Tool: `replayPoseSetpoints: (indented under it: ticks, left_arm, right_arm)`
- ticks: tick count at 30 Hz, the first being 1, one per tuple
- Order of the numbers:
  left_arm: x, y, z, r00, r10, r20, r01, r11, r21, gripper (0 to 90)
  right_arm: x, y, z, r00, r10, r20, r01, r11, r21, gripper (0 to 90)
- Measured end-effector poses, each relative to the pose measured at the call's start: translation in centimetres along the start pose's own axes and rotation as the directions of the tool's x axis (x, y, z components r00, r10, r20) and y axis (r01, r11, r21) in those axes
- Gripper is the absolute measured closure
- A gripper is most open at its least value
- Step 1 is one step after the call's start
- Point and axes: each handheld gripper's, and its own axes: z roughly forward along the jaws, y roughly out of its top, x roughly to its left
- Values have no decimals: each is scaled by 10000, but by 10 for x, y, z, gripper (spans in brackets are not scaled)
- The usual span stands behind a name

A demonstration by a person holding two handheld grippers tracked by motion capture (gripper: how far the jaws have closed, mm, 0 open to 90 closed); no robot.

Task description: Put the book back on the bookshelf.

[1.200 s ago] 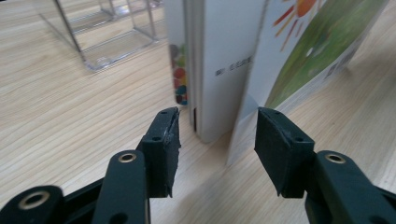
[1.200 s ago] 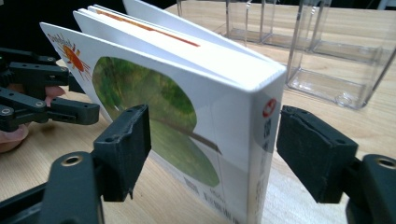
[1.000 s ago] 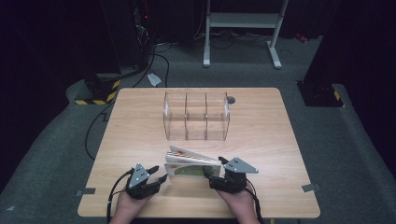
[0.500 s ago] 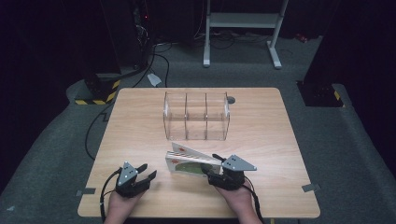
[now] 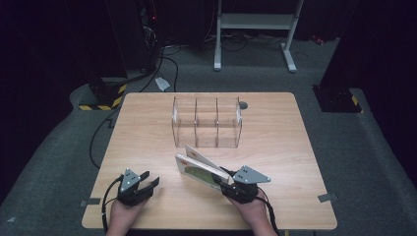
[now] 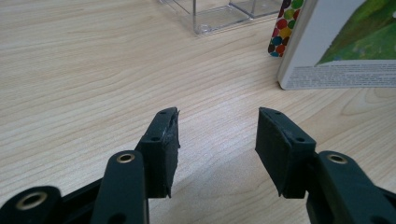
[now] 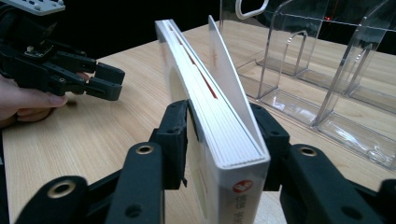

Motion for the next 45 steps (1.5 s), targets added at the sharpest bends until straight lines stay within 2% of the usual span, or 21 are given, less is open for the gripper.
replayPoseSetpoints:
  ticks: [2,4,7,8,11,17,31,36,39,45]
  left_arm:
    - [0,0,1,10000,53,-49,-53,10000,52,490]
    - [-1,1,1,9999,-64,-88,66,9998,183,481]
    - [-1,2,2,9997,-217,-94,219,9994,272,463]
    - [-1,3,2,9997,-230,-91,233,9993,280,460]
    - [-3,3,2,9999,-133,-86,136,9994,306,455]
    - [-3,3,2,9999,-110,-23,111,9995,312,454]
    - [-2,5,2,9998,-75,-162,81,9994,334,442]
    - [2,7,5,9991,-103,-408,118,9992,371,434]
    - [8,7,8,9973,4,-730,43,9979,639,434]
    - [18,8,13,9935,-209,-1115,317,9949,962,429]
  right_arm:
    - [1,0,0,10000,-38,10,38,10000,-11,654]
    - [2,0,0,10000,-28,-42,28,10000,-13,682]
    - [8,-1,0,9990,-383,244,384,9993,-44,741]
    - [10,-1,1,9980,-459,425,463,9989,-83,744]
    - [12,-1,0,9979,-382,517,392,9991,-184,748]
    - [19,0,0,9948,-692,753,724,9966,-396,752]
    - [17,7,-15,9871,-491,1523,642,9933,-961,754]
    - [13,7,-23,9825,-383,1824,578,9931,-1025,754]
    - [10,6,-28,9781,-296,2059,530,9926,-1091,754]
    - [3,3,-39,9670,-79,2545,385,9926,-1153,754]
